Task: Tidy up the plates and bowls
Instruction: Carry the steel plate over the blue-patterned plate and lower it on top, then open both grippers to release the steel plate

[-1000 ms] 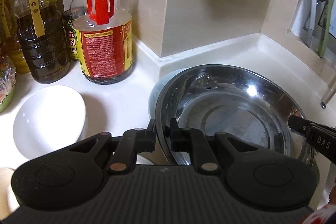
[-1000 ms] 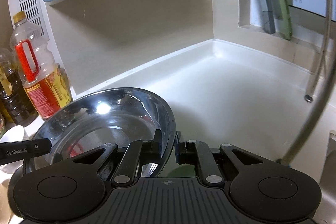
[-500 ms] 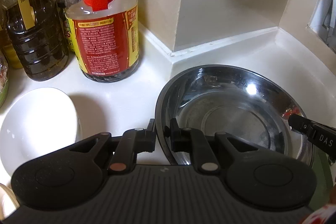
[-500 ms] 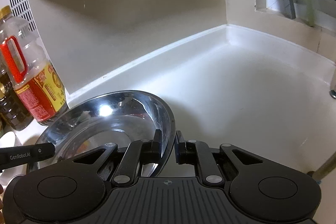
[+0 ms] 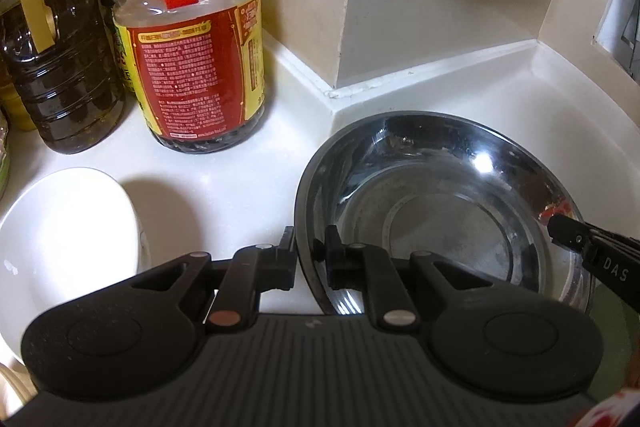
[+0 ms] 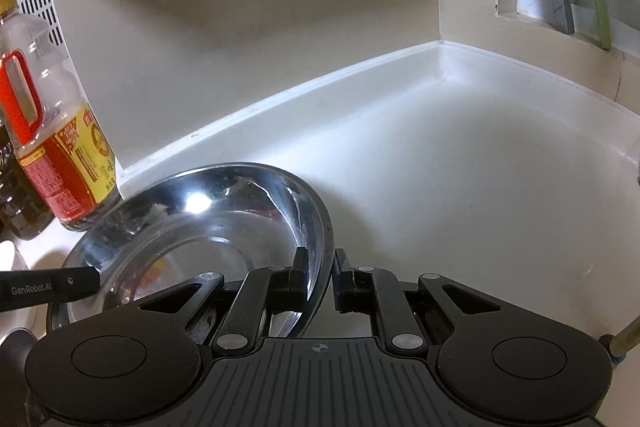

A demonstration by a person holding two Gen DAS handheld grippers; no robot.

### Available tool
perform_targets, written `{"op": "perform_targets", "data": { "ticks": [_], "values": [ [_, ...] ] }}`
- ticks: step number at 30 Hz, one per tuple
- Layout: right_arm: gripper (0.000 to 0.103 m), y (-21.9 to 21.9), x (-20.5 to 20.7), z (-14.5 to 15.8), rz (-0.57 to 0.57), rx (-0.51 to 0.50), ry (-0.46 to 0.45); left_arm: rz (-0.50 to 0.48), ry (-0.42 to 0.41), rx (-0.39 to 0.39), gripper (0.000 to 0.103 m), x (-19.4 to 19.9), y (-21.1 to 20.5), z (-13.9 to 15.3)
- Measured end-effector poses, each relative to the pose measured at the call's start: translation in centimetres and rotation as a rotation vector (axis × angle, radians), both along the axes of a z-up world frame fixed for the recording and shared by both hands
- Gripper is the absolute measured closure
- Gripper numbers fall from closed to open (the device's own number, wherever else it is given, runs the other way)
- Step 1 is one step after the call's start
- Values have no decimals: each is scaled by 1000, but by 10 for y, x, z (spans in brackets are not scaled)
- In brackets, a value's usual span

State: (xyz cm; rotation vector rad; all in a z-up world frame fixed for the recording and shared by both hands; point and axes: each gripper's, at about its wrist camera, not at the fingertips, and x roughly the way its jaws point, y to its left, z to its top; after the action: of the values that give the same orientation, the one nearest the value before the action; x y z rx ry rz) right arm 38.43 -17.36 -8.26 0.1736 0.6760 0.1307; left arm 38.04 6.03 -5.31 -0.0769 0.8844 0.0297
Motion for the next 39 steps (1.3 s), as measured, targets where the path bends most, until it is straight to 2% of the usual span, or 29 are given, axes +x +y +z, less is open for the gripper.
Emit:
{"op": "perform_targets", "data": {
  "ticks": [6,13,16,18,21,26,33,39],
  "values": [
    [91,5,3,-1,5,-38,-8,-9,19,-7,89,7,2,-1],
    [89,6,5,1,19,-56,-15,0,-17,13,89,11,5,8],
    [82,5,5,2,32,-40,-20,-4,-44,20,89,7,6,18],
    [72,0,3,5,25,-15,-32,-18,-63,20,87,2,6,26],
    [62,-5,-5,13,10,3,-56,-56,-91,23,86,-9,3,39],
    [57,-16,-25,29,3,40,-56,-131,-117,28,81,-34,-11,56],
    [50,-27,-70,47,19,80,-15,-215,-82,11,81,-72,-25,62],
    [45,-36,-110,54,29,103,22,-246,-63,7,80,-107,-30,65]
  ]
}}
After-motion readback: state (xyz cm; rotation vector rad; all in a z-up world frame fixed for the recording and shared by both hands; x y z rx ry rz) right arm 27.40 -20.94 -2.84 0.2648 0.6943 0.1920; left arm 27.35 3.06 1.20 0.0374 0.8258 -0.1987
